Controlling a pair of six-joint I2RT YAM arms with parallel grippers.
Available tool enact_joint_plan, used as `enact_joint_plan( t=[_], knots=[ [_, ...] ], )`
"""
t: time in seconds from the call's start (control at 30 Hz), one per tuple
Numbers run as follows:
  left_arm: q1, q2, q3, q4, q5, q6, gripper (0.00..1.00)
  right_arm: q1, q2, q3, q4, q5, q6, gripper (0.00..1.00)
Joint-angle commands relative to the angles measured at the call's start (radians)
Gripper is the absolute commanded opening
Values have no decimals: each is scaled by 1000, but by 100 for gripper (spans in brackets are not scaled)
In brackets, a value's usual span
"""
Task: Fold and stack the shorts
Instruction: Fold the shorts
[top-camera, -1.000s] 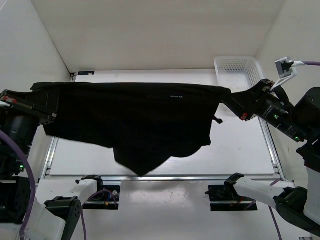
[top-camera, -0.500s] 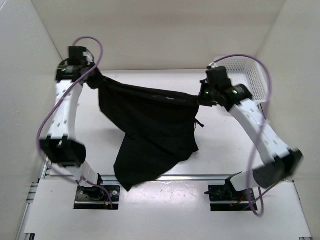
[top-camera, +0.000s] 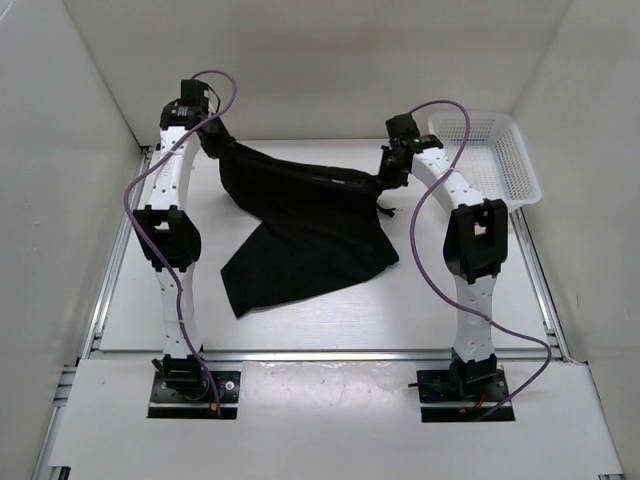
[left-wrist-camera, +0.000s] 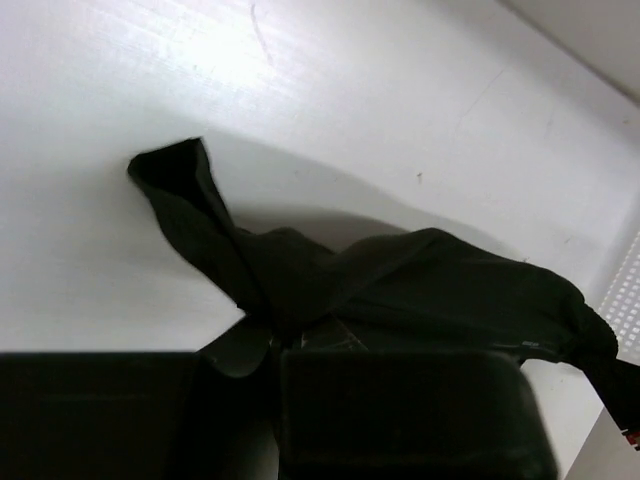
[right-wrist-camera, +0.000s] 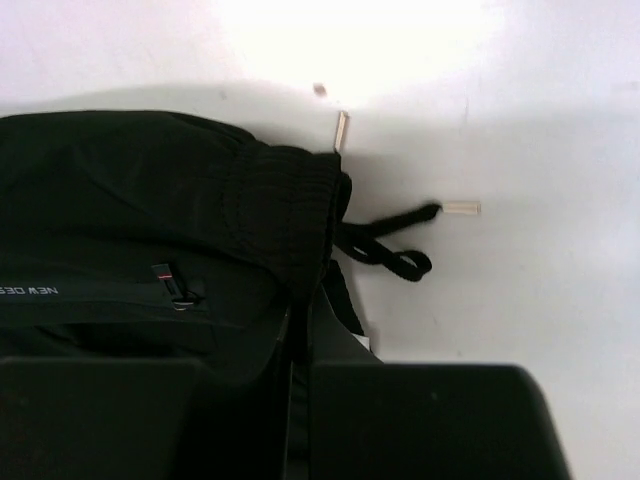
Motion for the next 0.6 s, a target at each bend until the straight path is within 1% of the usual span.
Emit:
enact_joint_plan(
  t=[0.0, 0.07, 0.1, 0.17, 0.2, 0.23, 0.27, 0.3, 0.33, 0.37, 0.4, 0.43, 0.47, 0.5, 0.53, 0.57],
  knots=[
    [24, -18, 104, 29, -36, 37, 10, -43, -5, 91, -50, 27, -28, 0],
    [24, -31, 88, 29, -25, 59, 10, -52, -14, 101, -50, -5, -28, 0],
    [15, -69, 66, 29, -25, 59, 10, -61, -34, 84, -50, -18, -28, 0],
    [5, -128, -41, 29, -25, 69, 10, -71, -63, 75, -50, -45, -42, 0],
    [-4, -202, -87, 29, -34, 69, 10, -71, -75, 46, -50, -58, -54, 0],
    [-31, -244, -194, 29, -51, 69, 10, -71, -91, 30, -50, -58, -54, 0],
    [-47, -286, -251, 29, -84, 69, 10, -71, -126, 9, -50, -68, -65, 0],
    [-74, -373, -309, 20, -100, 69, 10, -71, -147, -43, -50, -68, -65, 0],
    [-85, -417, -436, 20, -120, 60, 10, -71, -169, -75, -50, -68, -65, 0],
    [-94, -462, -502, 20, -146, 44, 10, -71, -225, -114, -50, -56, -65, 0],
    [-94, -550, -571, 20, -146, 27, 10, -71, -256, -157, -50, -56, -65, 0],
    [-105, -597, -712, 20, -146, 13, 10, -71, -290, -251, -38, -41, -65, 0],
    [-119, -641, -783, 38, -137, -18, 10, -71, -357, -302, -23, -41, -53, 0],
    [-119, -725, -852, 47, -128, -32, 10, -71, -394, -356, -12, -29, -53, 0],
    [-134, -764, -916, 48, -128, -44, 10, -71, -428, -407, -12, -13, -53, 0],
    [-146, -798, -1031, 57, -117, -76, 10, -71, -498, -507, 14, -13, -44, 0]
  ],
)
